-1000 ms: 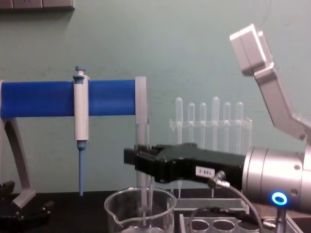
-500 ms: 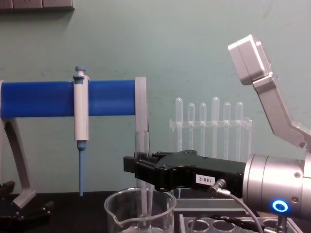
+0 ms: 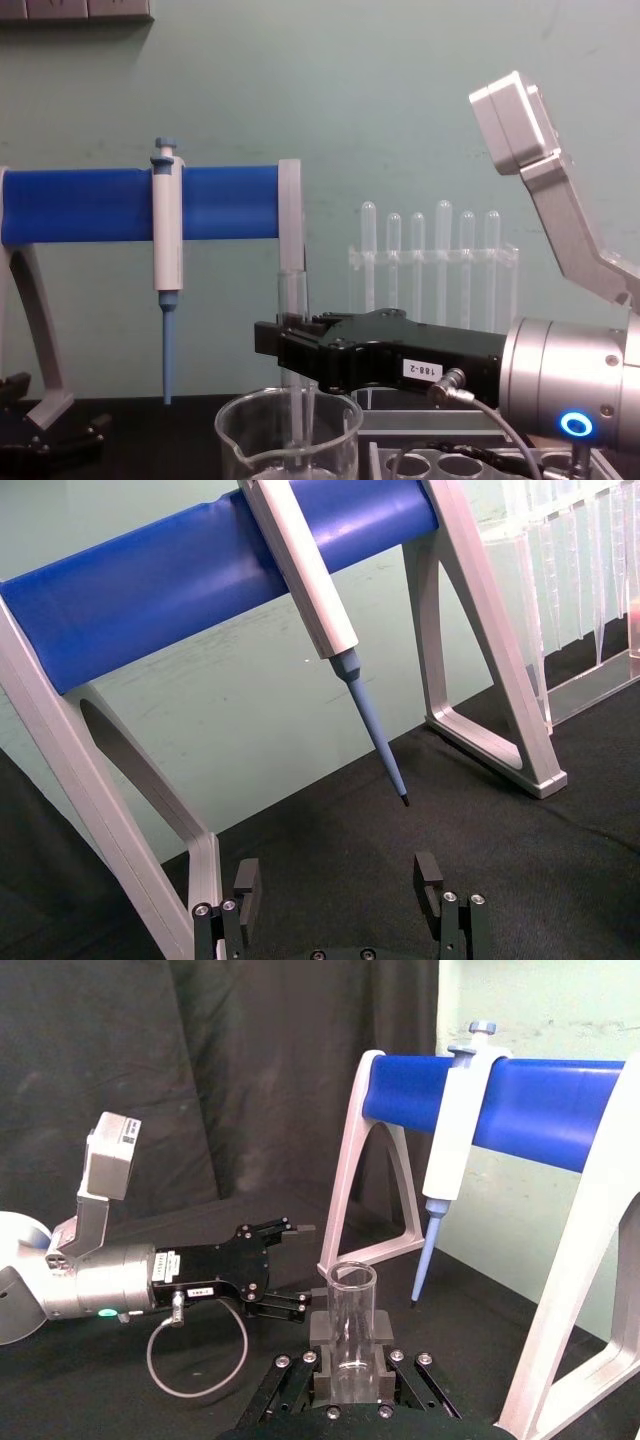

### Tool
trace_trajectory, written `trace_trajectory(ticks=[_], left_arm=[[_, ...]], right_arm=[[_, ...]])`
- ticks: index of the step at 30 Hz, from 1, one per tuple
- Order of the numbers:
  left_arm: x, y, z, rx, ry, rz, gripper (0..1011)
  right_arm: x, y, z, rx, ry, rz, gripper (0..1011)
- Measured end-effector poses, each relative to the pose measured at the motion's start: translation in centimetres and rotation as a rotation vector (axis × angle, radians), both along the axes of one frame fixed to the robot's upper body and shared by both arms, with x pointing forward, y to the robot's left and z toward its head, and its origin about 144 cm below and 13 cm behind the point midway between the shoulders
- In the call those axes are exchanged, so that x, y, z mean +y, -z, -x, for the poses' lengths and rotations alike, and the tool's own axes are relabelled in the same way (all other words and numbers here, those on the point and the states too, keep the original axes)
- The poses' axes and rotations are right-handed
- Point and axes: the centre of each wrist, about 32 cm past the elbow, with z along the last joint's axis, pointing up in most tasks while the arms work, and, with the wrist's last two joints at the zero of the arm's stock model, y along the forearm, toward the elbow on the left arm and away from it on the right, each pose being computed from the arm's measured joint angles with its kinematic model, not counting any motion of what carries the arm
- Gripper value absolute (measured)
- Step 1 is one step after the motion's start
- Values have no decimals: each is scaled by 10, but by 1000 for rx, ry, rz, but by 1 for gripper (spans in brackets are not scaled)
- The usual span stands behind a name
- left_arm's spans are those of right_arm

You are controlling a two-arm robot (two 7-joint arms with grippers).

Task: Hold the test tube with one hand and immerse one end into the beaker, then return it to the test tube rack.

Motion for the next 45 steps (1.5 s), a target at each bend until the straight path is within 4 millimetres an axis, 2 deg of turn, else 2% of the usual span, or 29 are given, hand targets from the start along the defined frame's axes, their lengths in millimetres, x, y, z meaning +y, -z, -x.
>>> trace_trajectory(ticks=[45], left_arm=[[0, 0, 0, 0, 0, 0, 1000]], right_arm=[[0, 0, 0, -1, 1, -1, 224]])
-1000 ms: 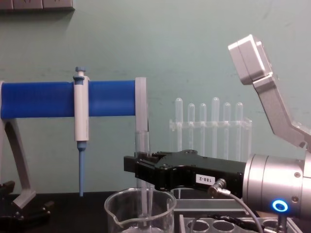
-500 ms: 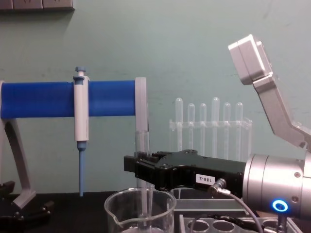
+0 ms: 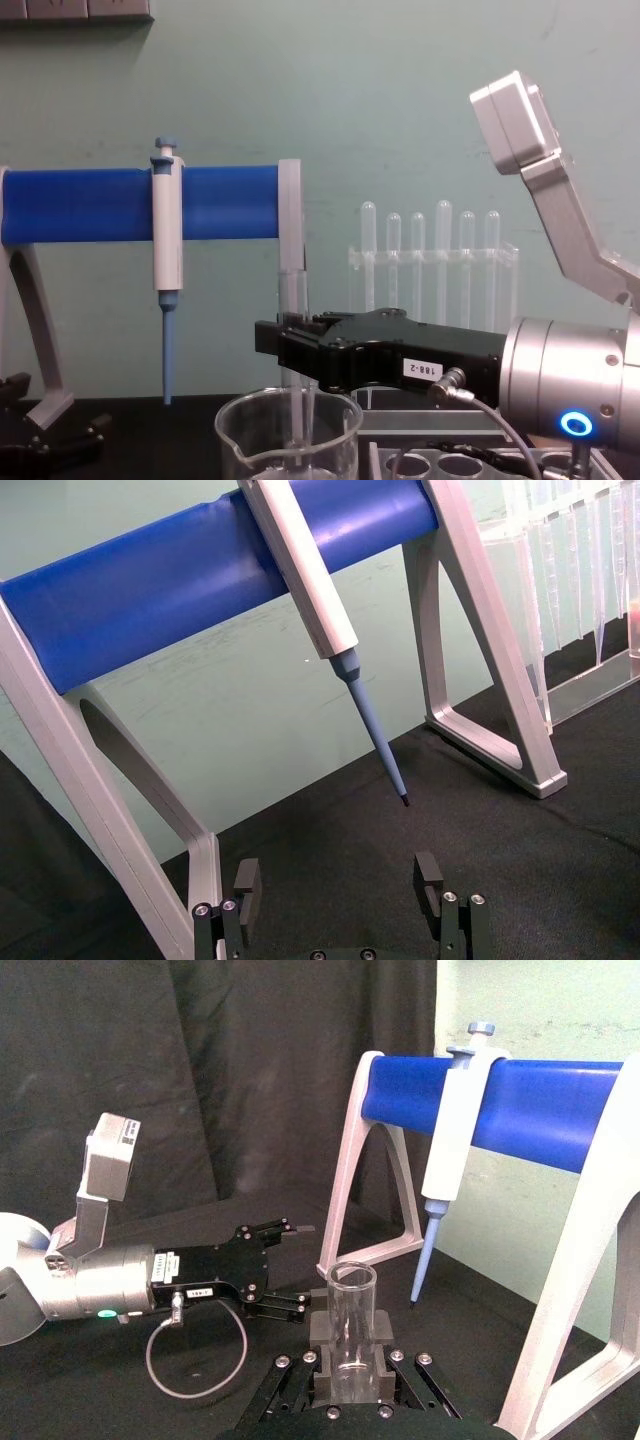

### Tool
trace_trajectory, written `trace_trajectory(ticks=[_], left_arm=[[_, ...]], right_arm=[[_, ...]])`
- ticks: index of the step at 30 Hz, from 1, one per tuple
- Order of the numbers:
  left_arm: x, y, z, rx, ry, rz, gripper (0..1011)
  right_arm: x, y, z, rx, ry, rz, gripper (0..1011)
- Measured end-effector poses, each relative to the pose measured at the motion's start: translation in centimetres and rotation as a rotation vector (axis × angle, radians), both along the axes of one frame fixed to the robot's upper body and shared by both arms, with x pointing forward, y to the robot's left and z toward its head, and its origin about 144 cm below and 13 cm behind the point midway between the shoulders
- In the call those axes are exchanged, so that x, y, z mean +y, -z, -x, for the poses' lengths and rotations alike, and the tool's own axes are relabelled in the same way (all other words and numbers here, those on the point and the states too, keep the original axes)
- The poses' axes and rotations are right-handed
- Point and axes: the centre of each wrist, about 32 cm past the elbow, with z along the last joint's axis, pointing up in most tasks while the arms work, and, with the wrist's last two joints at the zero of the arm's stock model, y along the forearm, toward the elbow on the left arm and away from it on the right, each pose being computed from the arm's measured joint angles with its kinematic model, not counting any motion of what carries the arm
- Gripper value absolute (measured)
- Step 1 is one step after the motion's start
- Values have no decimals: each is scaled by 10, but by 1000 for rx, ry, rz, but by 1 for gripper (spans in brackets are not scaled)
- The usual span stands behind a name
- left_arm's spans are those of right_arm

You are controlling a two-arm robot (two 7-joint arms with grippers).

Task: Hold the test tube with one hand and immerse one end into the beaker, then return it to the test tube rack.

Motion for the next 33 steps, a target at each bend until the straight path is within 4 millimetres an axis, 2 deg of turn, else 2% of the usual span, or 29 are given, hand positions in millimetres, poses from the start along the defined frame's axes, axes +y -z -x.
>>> trace_trajectory(ticks=[33], left_arm=[[0, 0, 0, 0, 0, 0, 1000]], right_arm=[[0, 0, 0, 0, 0, 0, 224]])
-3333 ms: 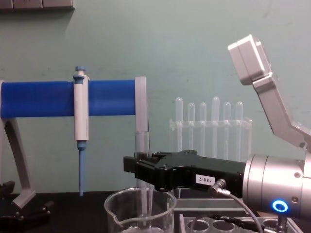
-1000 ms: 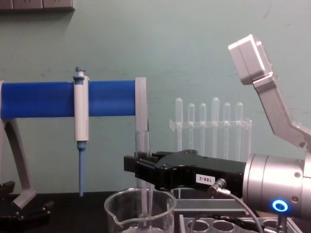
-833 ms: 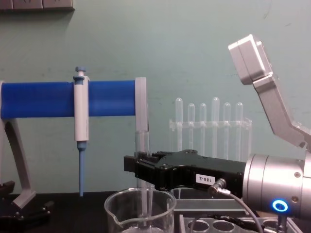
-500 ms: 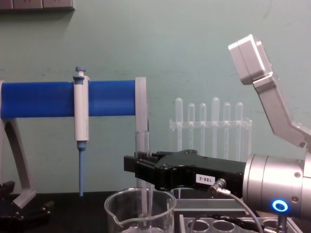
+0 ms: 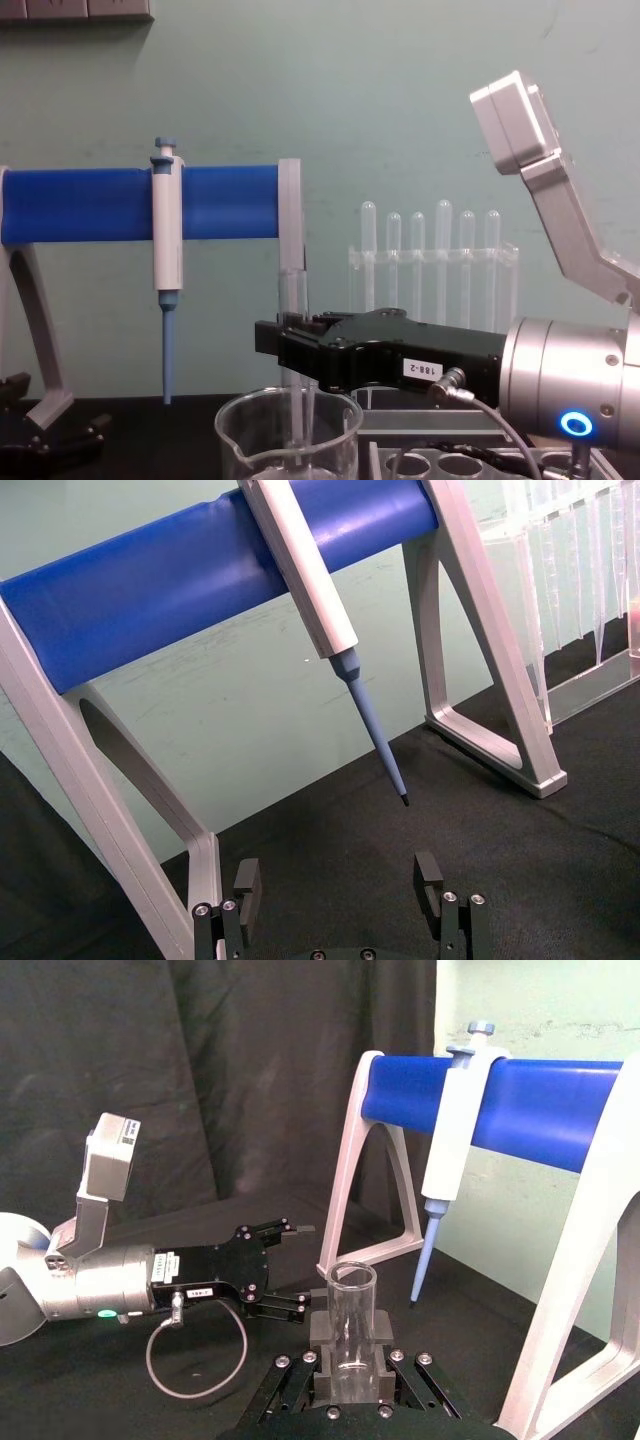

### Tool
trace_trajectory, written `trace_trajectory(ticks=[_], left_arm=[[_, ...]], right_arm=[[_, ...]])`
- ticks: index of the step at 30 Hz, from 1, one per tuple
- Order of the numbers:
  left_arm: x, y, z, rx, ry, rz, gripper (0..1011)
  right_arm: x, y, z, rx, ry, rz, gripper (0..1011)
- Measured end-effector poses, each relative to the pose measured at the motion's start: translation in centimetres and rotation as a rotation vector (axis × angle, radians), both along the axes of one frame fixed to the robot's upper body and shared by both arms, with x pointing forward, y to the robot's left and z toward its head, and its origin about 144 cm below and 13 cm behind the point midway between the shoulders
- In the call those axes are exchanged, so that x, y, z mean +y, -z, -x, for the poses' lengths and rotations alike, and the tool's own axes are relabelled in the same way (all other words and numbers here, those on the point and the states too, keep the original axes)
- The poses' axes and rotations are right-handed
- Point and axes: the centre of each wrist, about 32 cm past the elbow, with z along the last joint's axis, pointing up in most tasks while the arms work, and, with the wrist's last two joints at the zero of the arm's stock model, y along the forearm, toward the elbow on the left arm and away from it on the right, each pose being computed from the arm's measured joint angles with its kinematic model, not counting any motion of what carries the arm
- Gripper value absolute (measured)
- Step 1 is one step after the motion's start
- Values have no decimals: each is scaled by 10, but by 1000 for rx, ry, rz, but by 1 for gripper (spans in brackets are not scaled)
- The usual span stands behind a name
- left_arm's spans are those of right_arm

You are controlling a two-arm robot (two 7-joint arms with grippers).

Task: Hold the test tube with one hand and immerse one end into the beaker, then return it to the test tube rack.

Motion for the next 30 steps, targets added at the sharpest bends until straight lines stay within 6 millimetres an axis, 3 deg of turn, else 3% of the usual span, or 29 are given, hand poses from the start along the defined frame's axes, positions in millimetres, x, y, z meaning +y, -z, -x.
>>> trace_trajectory(ticks=[30], left_arm=[[0, 0, 0, 0, 0, 0, 1000]], right_arm=[[0, 0, 0, 0, 0, 0, 224]])
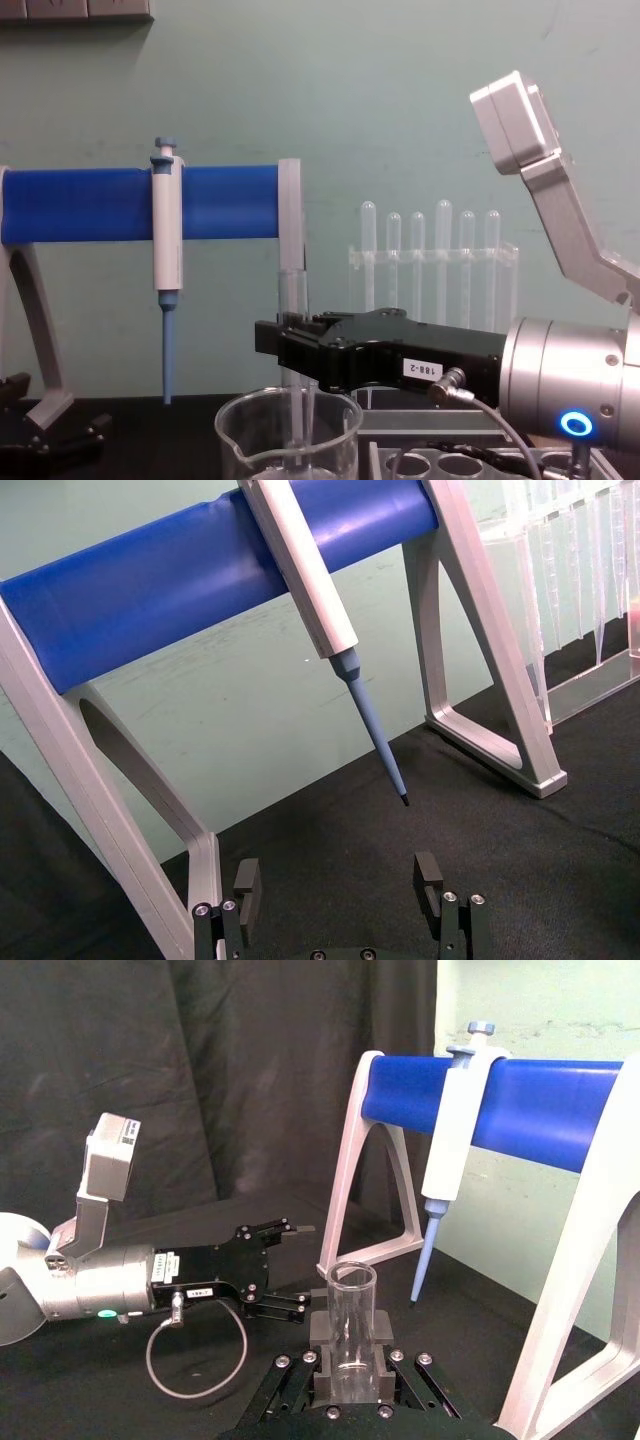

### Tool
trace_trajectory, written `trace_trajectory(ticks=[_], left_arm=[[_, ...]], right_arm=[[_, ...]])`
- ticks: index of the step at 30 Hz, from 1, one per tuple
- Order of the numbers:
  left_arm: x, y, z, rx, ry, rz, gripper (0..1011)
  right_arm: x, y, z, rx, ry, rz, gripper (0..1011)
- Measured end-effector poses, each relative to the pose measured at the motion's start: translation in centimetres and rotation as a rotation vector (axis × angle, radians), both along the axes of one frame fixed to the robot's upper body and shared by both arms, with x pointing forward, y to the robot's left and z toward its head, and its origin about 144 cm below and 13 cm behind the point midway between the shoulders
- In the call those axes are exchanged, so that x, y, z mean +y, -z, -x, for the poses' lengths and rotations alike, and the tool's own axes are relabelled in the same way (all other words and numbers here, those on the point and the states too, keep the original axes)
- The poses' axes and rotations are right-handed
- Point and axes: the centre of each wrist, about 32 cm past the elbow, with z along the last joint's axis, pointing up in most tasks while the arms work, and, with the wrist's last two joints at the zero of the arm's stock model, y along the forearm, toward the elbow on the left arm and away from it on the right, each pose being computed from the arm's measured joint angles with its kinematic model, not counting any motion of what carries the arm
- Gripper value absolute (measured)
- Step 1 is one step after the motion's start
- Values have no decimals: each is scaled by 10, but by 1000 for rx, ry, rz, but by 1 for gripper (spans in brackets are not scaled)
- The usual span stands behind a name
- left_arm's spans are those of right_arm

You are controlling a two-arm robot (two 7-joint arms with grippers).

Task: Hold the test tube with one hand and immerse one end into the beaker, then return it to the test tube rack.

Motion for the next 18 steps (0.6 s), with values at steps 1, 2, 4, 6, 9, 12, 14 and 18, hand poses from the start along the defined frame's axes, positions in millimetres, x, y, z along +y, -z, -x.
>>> trace_trajectory(ticks=[1, 2, 4, 6, 9, 12, 14, 18], left_arm=[[0, 0, 0, 0, 0, 0, 1000], [0, 0, 0, 0, 0, 0, 1000], [0, 0, 0, 0, 0, 0, 1000], [0, 0, 0, 0, 0, 0, 1000], [0, 0, 0, 0, 0, 0, 1000], [0, 0, 0, 0, 0, 0, 1000], [0, 0, 0, 0, 0, 0, 1000], [0, 0, 0, 0, 0, 0, 1000]], right_arm=[[0, 0, 0, 0, 0, 0, 224], [0, 0, 0, 0, 0, 0, 224], [0, 0, 0, 0, 0, 0, 224], [0, 0, 0, 0, 0, 0, 224], [0, 0, 0, 0, 0, 0, 224], [0, 0, 0, 0, 0, 0, 224], [0, 0, 0, 0, 0, 0, 224], [0, 0, 0, 0, 0, 0, 224]])
